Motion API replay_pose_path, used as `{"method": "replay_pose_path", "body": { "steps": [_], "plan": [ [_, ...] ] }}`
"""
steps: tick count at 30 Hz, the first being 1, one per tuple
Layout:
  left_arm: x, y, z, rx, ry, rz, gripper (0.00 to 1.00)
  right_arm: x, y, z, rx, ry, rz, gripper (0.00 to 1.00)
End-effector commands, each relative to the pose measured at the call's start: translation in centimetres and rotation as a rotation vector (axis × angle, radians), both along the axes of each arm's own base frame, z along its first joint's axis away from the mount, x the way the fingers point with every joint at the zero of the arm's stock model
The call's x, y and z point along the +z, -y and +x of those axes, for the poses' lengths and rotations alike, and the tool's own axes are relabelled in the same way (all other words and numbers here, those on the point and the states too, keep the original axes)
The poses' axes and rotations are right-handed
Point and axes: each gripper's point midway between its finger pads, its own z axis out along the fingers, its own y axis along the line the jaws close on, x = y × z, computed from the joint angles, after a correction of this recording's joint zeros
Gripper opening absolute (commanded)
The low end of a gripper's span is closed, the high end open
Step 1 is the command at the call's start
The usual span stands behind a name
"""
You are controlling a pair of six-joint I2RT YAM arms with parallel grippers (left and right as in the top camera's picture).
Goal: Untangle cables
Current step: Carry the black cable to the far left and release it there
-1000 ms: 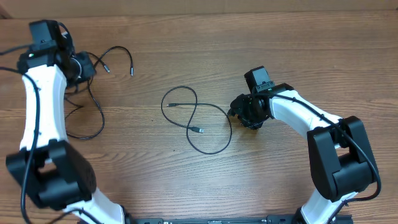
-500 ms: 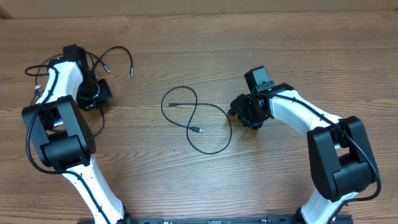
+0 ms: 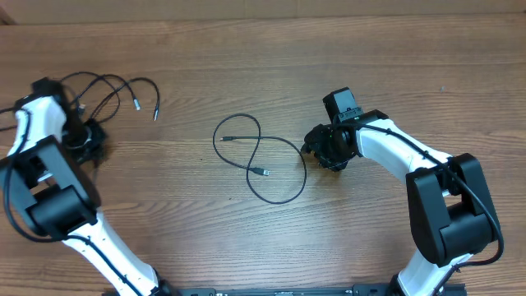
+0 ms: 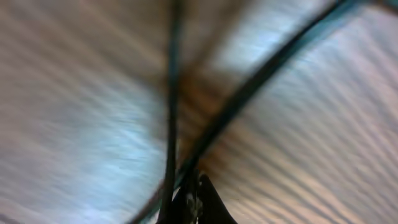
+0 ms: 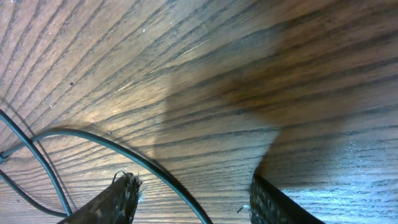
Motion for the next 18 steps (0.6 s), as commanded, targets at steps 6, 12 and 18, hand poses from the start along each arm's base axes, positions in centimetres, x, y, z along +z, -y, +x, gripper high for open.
{"method": "replay_pose_path", "body": {
  "steps": [6, 12, 18],
  "plan": [
    [0.1, 0.3, 1.4, 0.042, 0.125, -0.162, 0.09, -0.9, 1.1, -0.3, -0.007, -0.006, -0.065, 0.57],
    [4.2, 2.6, 4.2, -0.010, 0.293, -0.279, 0.14, -0.9, 1.1, -0.3, -0.007, -0.006, -0.065, 0.57],
    [8.9, 4.9, 5.6, -0.057, 0.417, -0.334, 0.12, -0.9, 1.1, -0.3, -0.007, -0.006, -0.065, 0.57]
  ]
}}
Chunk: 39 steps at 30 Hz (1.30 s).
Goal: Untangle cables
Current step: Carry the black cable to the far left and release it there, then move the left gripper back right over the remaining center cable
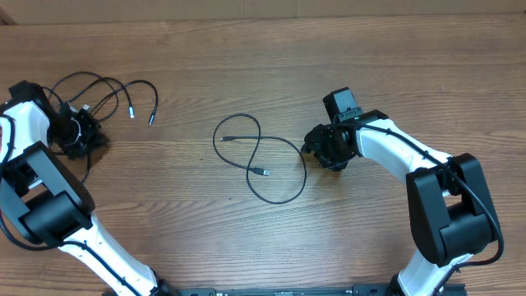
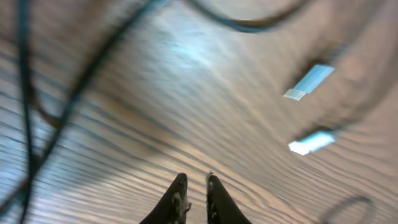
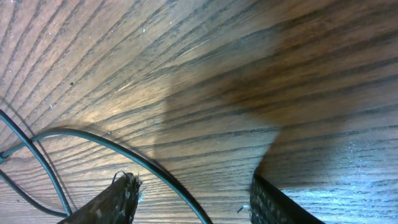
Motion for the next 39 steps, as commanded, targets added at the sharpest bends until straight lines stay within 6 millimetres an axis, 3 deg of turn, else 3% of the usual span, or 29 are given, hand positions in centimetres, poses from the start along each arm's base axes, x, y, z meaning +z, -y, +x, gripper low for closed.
{"method": "replay_pose_path", "body": {
  "steps": [1, 6, 8, 15, 18, 20, 25, 30, 31, 33, 39],
  "plan": [
    [6.3, 2.7, 2.4, -0.076, 0.189, -0.052, 0.11, -0.9, 1.1, -0.3, -0.006, -0.006, -0.065, 0.60],
    [7.8, 7.5, 2.9, -0.156, 0.224, -0.186, 0.04, -0.9, 1.1, -0.3, -0.006, -0.005, -0.065, 0.61],
    [8.1, 11.0, 2.9, -0.241, 0.219, -0.243, 0.04, -0.9, 1.1, -0.3, -0.006, -0.005, -0.065, 0.62],
    [7.2, 20.2, 1.4, -0.493, 0.138, -0.274, 0.04, -0.9, 1.1, -0.3, -0.006, -0.005, -0.065, 0.77],
    [6.6, 23.3, 0.4, -0.590, 0.091, -0.243, 0.04, -0.9, 1.1, -0.3, -0.006, -0.005, -0.065, 0.86],
    [6.0, 25.0, -0.2, -0.655, 0.054, -0.190, 0.04, -0.9, 1.1, -0.3, -0.006, -0.005, -0.065, 1.00],
    [5.1, 29.9, -2.1, -0.803, -0.011, -0.107, 0.04, -0.9, 1.1, -0.3, -0.006, -0.005, -0.065, 1.00],
    [4.0, 32.3, -3.5, -0.761, -0.123, 0.052, 0.04, -0.9, 1.1, -0.3, -0.006, -0.005, -0.065, 1.00],
    [3.8, 32.6, -3.7, -0.738, -0.142, 0.080, 0.08, -0.9, 1.1, -0.3, -0.006, -0.005, -0.065, 1.00],
    [3.6, 33.5, -4.3, -0.703, -0.171, 0.120, 0.27, -0.9, 1.1, -0.3, -0.006, -0.005, -0.065, 1.00],
    [3.3, 35.6, -5.4, -0.635, -0.206, 0.211, 0.35, -1.0, 2.5, 0.3, -0.037, 0.009, -0.105, 1.00]
  ]
}}
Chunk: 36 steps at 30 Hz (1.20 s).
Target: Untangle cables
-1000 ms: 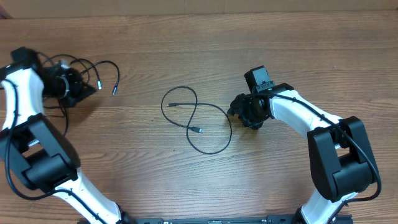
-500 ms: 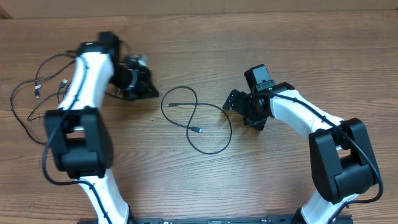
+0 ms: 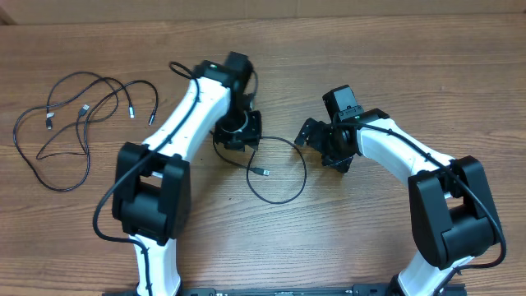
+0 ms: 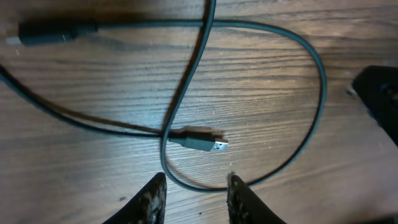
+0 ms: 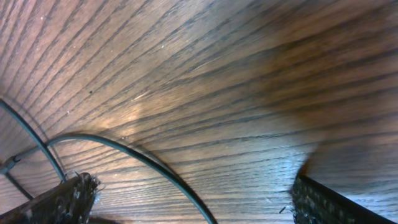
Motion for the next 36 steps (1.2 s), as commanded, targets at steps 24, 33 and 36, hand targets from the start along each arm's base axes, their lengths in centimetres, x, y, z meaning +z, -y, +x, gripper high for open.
{"method": "replay_pose_path", "body": {
  "steps": [24, 33, 36],
  "plan": [
    [-2.1, -0.1, 1.3, 0.191, 0.164, 0.241, 0.18, -2.1, 12.9, 1.7, -0.286, -0.021, -0.254, 1.00],
    [-6.0, -1.7, -1.9, 0.208, 0.081, 0.290, 0.23, -2.1, 12.9, 1.7, -0.285, -0.021, -0.254, 1.00],
    [-6.8, -1.9, -2.3, 0.210, 0.077, 0.293, 0.23, -2.1, 12.9, 1.7, -0.285, -0.021, -0.254, 1.00]
  ]
}}
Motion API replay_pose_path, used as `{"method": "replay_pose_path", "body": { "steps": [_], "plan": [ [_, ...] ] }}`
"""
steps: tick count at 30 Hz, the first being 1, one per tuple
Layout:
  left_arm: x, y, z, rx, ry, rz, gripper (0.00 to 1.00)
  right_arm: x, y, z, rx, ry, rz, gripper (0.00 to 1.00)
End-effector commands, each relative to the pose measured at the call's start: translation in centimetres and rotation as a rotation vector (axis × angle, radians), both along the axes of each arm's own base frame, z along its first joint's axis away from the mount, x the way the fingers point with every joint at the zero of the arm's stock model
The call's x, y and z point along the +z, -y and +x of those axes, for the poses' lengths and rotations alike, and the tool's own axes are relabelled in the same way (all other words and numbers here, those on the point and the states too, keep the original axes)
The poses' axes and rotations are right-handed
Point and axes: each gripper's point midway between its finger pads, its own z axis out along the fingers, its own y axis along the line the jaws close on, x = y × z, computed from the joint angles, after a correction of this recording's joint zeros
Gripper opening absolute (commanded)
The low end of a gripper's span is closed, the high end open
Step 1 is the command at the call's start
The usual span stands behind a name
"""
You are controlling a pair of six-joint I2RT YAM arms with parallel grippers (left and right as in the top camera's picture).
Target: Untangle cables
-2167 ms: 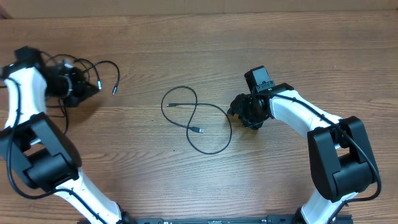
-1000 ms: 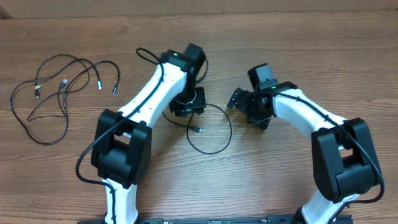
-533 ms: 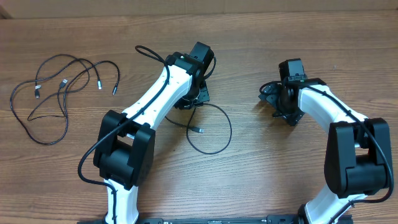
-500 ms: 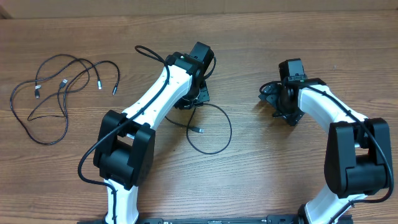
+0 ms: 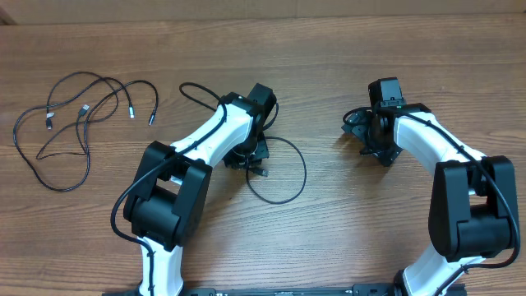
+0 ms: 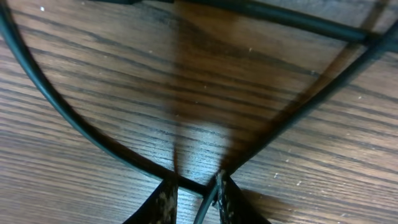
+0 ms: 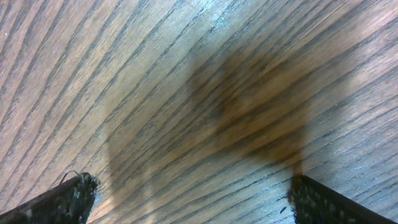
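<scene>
A thin black cable lies in a loop at mid-table, its USB plug inside the loop. My left gripper is down on the loop's left side. In the left wrist view its fingertips touch the wood, narrowly open. One cable strand runs in between them, with a gap left beside it. My right gripper stands wide open to the right of the loop. Its fingers frame only bare wood.
A separate bunch of thin black cables with small plugs lies spread at the far left of the wooden table.
My left gripper has moved from the loop's upper left to its lower left, close above the wood, its fingers narrower and astride a strand. The right gripper has moved right, clear of the loop.
At first my left gripper was at the far-left bunch, while my right gripper stood open at the loop's right edge. Then the left gripper was still there, fingers close together. Later it hovered open over the mid-table loop, the bunch left lying. Now it straddles a strand.
</scene>
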Motion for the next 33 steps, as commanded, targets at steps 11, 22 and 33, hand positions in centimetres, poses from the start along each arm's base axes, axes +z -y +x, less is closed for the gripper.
{"method": "replay_pose_path", "body": {
  "steps": [11, 22, 33],
  "plan": [
    [1.9, -0.1, 0.8, -0.009, 0.021, 0.008, 0.04, -1.5, 0.1, -1.1, 0.002, -0.049, -0.004, 1.00],
    [3.4, 0.1, -0.9, -0.023, -0.061, 0.008, 0.33, -1.5, 0.1, -1.1, 0.002, -0.049, -0.004, 1.00],
    [-1.1, -0.4, -2.3, 0.086, -0.052, 0.005, 0.56, -1.5, 0.1, -1.1, 0.002, -0.049, -0.004, 1.00]
  ]
}}
